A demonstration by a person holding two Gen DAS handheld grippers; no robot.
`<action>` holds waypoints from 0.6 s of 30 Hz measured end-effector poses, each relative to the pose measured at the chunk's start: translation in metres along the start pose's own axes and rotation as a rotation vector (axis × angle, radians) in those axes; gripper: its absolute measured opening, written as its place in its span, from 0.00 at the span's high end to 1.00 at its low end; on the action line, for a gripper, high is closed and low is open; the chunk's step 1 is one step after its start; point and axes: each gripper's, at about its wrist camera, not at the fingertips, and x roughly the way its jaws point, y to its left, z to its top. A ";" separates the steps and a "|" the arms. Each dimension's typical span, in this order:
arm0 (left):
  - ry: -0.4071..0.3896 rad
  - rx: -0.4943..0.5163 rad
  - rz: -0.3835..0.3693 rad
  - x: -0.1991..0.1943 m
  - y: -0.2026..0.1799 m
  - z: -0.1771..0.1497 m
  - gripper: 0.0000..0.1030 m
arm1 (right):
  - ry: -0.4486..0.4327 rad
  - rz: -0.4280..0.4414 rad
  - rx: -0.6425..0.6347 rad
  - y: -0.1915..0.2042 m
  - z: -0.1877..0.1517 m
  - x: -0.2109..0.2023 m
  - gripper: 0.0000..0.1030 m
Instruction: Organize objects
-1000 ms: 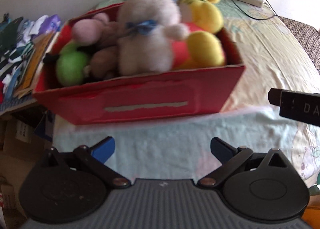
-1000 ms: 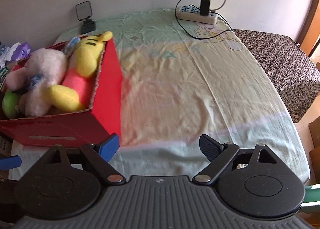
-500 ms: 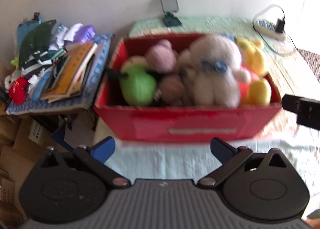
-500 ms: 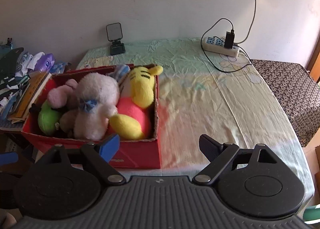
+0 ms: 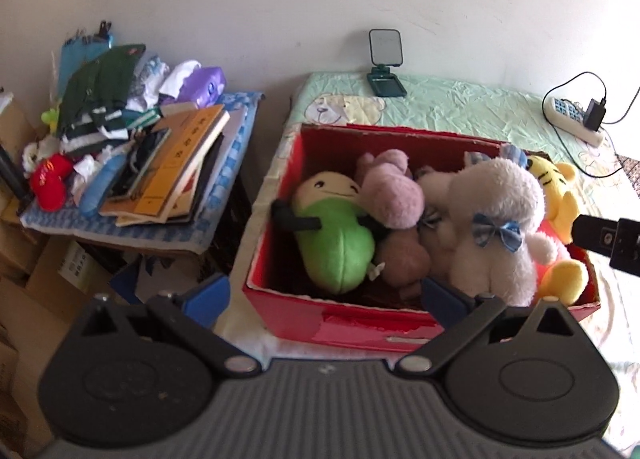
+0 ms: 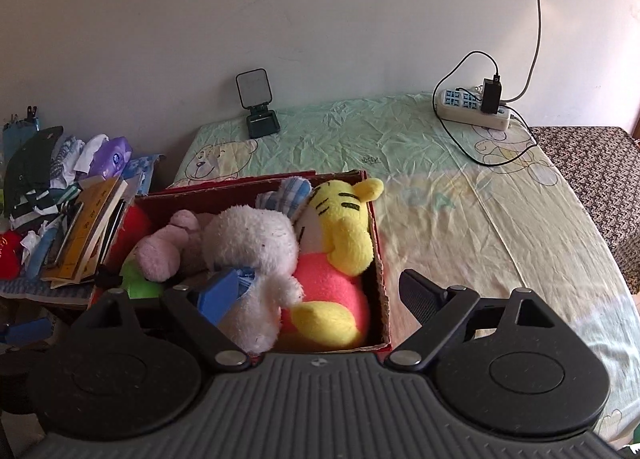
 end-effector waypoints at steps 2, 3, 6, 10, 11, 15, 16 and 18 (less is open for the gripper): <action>0.008 -0.014 -0.037 0.000 0.003 -0.001 0.02 | 0.008 0.006 0.003 0.002 -0.001 0.002 0.13; 0.006 -0.015 -0.041 0.000 0.002 -0.001 0.02 | 0.008 0.003 -0.001 0.002 -0.001 0.003 0.13; -0.010 0.007 -0.001 0.001 -0.004 -0.002 0.02 | 0.006 -0.009 -0.019 0.002 -0.003 0.004 0.13; 0.020 0.036 -0.021 0.007 -0.013 -0.002 0.02 | 0.011 -0.035 -0.016 -0.006 -0.006 0.005 0.13; 0.031 0.049 -0.015 0.008 -0.017 -0.003 0.02 | 0.021 -0.034 -0.008 -0.009 -0.006 0.006 0.13; 0.063 0.121 -0.015 0.012 -0.033 -0.008 0.02 | 0.032 -0.056 -0.001 -0.016 -0.010 0.006 0.13; 0.068 0.132 -0.018 0.013 -0.036 -0.009 0.02 | 0.036 -0.058 0.005 -0.018 -0.011 0.006 0.13; 0.085 0.143 -0.039 0.014 -0.038 -0.010 0.02 | 0.047 -0.060 0.026 -0.024 -0.012 0.008 0.13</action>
